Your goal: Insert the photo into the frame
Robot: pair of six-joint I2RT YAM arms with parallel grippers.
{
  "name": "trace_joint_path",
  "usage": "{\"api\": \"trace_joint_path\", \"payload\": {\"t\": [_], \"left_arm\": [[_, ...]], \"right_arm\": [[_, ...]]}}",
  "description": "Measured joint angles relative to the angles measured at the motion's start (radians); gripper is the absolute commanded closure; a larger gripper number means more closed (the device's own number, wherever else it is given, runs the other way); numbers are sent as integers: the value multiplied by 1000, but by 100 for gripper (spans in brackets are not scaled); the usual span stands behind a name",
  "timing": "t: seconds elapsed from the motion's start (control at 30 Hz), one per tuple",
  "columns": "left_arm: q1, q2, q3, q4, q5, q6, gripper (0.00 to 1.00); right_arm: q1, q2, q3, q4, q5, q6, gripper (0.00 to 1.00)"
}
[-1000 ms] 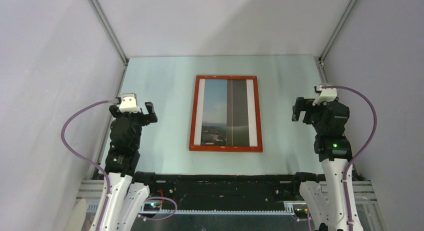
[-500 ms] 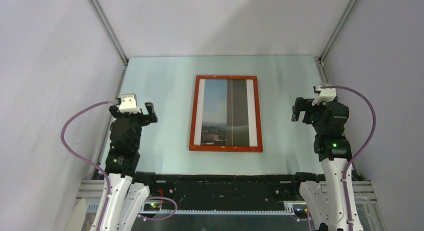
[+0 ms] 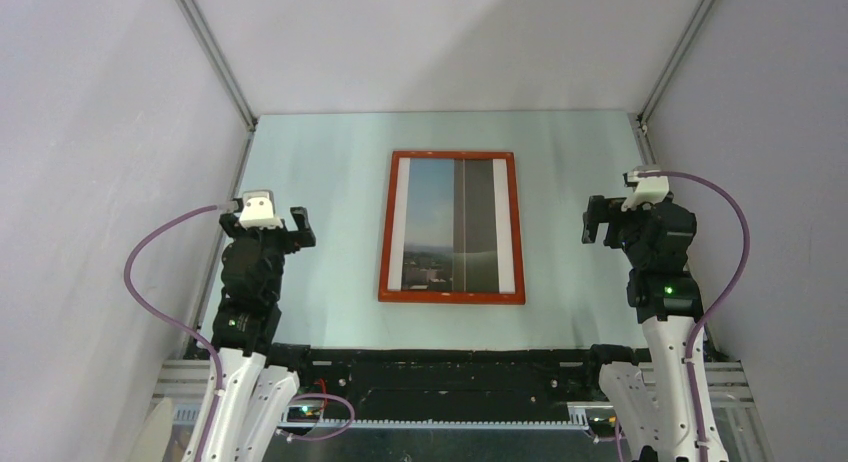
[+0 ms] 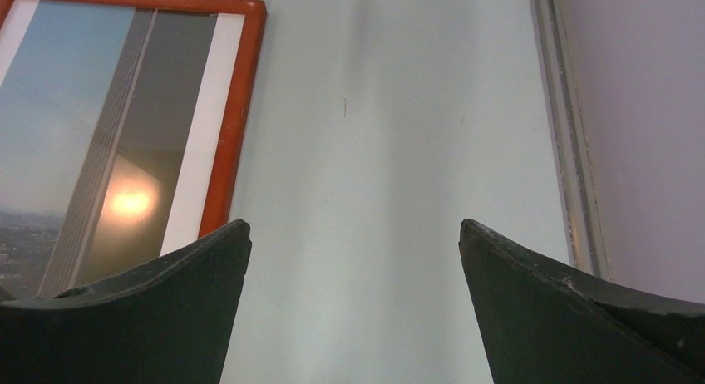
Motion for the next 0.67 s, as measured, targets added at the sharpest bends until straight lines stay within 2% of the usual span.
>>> {"api": "trace_joint_path", "payload": {"t": [0.67], "left_arm": [[2, 0, -2, 8, 26, 0, 0]], "right_arm": [[13, 5, 0, 0, 0, -6, 1]]}}
